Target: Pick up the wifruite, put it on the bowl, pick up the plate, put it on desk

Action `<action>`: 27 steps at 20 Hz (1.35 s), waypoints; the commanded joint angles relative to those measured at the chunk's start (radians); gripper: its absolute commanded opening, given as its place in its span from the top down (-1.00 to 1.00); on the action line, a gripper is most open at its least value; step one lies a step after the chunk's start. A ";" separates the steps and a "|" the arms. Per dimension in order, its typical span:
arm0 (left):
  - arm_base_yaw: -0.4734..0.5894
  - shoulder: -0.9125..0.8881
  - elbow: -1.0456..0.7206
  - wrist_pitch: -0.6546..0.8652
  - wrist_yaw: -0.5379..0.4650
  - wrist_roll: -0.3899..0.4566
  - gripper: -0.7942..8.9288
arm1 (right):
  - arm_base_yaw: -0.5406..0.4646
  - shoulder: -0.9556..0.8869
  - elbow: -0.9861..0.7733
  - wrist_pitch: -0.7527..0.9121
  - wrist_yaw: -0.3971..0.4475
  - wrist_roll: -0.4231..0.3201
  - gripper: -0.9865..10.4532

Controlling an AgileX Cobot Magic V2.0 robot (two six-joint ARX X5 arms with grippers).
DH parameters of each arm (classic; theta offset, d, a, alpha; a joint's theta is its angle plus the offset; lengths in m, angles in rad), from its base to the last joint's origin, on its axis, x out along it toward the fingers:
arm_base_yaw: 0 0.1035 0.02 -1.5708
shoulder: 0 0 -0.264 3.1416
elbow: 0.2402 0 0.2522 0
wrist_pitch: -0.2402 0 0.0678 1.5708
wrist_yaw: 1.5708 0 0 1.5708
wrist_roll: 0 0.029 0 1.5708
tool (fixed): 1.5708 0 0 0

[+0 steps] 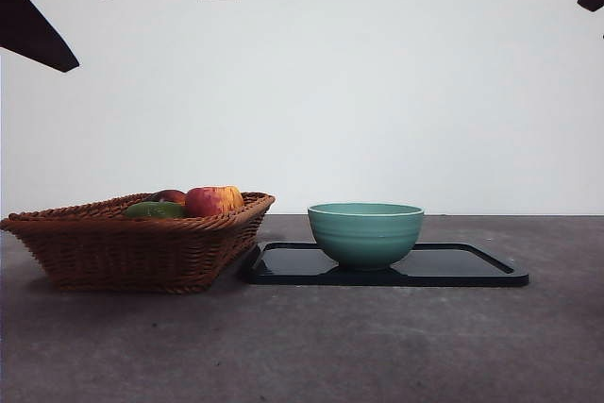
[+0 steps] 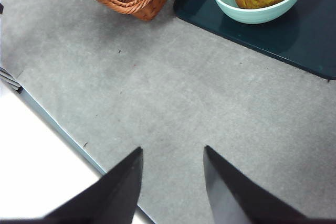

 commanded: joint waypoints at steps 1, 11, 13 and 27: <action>-0.006 0.005 0.006 0.003 0.002 0.016 0.19 | 0.006 0.005 0.004 0.010 -0.003 -0.005 0.50; -0.006 0.005 0.006 0.004 0.002 0.016 0.19 | 0.006 0.005 0.004 0.010 -0.003 -0.005 0.50; -0.006 0.005 0.006 0.004 0.002 0.016 0.19 | 0.006 0.005 0.004 0.010 -0.003 -0.005 0.50; -0.007 0.009 0.009 0.095 0.002 -0.014 0.19 | 0.006 0.005 0.004 0.010 -0.003 -0.005 0.50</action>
